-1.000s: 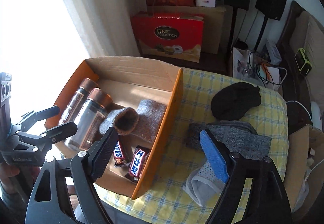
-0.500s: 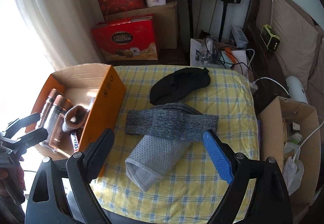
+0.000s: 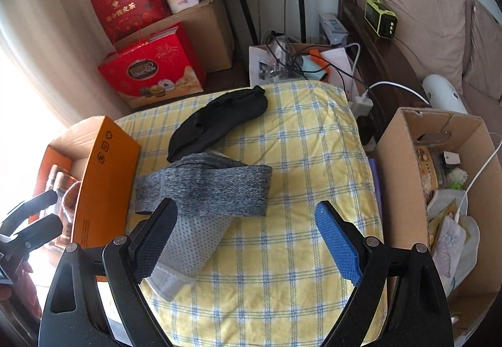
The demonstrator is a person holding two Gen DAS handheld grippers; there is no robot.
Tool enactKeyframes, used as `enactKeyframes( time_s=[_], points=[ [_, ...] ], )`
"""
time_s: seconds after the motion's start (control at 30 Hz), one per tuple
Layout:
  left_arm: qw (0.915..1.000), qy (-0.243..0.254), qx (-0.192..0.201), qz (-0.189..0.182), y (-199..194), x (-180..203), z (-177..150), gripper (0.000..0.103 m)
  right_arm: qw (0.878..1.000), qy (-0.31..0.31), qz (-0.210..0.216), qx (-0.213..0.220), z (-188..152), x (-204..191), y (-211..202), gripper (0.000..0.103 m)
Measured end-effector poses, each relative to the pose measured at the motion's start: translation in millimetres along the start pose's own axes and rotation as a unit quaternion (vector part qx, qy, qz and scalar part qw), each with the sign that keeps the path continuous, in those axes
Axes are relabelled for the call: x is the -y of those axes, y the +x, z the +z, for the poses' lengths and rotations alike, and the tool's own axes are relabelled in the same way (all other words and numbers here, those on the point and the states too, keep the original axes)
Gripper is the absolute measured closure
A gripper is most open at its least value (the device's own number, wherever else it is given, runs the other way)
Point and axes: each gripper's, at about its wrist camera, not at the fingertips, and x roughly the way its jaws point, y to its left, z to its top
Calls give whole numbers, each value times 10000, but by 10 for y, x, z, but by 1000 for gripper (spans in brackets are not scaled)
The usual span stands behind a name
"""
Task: Organize objects
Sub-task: 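Withdraw both grippers from the box toward the grey headband, then grasp the grey knit headband with the right gripper and lift it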
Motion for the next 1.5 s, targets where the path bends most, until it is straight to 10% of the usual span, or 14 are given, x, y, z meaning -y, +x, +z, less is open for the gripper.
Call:
enactKeyframes(
  time_s=[0.43, 0.7, 1.03, 1.5],
  points=[
    [9995, 225, -218, 13, 351, 268, 102, 0, 9976, 448, 426, -324, 77, 197, 540, 43],
    [9991, 311, -279, 18, 396, 292, 53, 0, 9942, 608, 805, -363, 75, 195, 642, 92],
    [9987, 401, -307, -112, 270, 339, -27, 0, 9911, 558, 1207, 79, 177, 26, 118, 95],
    [9941, 707, 825, -45, -114, 630, -12, 0, 9834, 301, 1734, 432, 361, -501, -579, 95]
  ],
)
